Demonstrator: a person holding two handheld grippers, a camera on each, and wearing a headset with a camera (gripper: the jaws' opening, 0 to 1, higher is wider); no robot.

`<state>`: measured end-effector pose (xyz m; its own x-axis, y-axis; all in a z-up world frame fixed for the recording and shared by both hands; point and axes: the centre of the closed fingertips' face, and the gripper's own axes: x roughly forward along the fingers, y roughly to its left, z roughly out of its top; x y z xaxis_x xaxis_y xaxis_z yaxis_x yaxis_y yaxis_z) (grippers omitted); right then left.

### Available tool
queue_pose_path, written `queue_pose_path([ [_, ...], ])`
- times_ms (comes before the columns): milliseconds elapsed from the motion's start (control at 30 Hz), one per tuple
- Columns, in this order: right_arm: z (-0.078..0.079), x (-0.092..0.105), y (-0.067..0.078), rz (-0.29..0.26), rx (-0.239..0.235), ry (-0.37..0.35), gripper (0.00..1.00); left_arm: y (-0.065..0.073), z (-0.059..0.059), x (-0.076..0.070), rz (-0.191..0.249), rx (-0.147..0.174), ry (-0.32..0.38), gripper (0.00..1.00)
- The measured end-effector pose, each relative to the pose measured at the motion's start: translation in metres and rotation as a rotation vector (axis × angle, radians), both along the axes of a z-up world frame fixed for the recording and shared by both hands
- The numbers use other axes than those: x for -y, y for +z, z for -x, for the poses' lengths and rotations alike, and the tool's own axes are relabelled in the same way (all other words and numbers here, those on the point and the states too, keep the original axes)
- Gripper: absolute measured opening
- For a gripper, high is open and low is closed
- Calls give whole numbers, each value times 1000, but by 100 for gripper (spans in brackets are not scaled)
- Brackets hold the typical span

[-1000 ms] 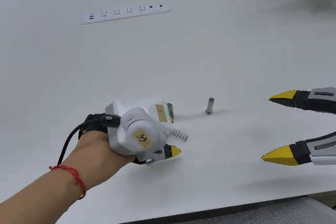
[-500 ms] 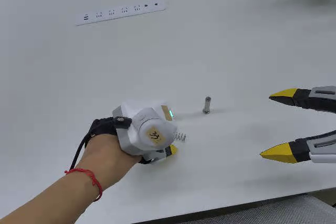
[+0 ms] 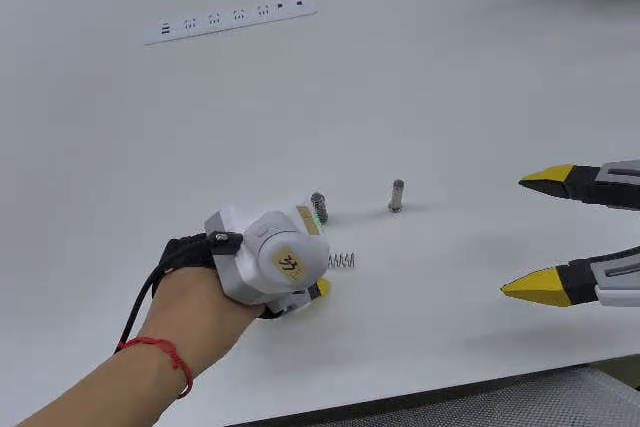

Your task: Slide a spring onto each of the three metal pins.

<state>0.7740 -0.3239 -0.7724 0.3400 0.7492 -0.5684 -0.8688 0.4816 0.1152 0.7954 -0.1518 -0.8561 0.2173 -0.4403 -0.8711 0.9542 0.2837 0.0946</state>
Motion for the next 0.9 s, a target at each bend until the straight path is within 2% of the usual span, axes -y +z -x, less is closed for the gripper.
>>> queue_pose_path([
  [467, 0, 2, 1, 2, 2, -8, 75, -3, 4, -3, -3, -8, -18, 13],
  [600, 2, 1, 0, 1, 0, -8, 75, -3, 4, -4, -9, -4, -24, 13],
  [900, 4, 0, -1, 1, -3, -10, 75, -3, 6, -4, -11, -18, -4, 12],
])
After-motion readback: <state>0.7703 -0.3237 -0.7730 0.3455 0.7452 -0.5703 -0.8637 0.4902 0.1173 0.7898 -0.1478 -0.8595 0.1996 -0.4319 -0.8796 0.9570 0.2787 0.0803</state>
